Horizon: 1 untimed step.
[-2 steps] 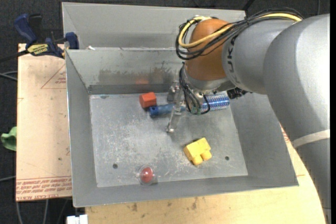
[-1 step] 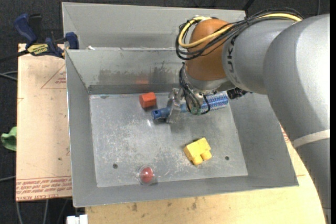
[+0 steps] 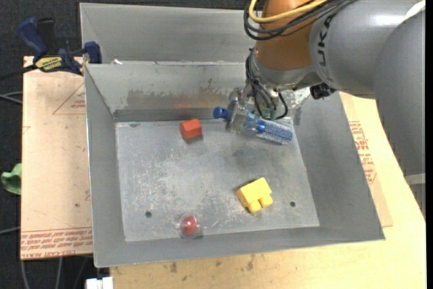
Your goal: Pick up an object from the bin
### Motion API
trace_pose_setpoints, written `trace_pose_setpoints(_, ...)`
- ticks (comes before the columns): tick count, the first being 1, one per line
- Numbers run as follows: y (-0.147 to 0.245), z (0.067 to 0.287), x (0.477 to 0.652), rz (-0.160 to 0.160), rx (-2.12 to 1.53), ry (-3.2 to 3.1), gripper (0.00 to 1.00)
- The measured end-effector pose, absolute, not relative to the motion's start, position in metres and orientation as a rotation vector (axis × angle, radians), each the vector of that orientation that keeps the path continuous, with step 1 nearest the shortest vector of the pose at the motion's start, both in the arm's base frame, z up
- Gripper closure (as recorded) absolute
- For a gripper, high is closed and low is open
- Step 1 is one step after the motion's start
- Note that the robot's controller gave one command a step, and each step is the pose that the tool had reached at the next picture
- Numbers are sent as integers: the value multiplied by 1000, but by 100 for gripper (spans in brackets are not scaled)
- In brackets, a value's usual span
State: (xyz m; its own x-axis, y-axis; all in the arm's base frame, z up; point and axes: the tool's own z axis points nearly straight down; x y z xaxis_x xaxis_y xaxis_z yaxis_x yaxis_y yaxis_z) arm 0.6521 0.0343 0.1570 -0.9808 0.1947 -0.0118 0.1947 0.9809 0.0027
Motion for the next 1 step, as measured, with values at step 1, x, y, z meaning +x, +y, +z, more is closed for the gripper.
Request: trace_pose_setpoints(1, 45, 234, 648, 4, 258, 3120, 100)
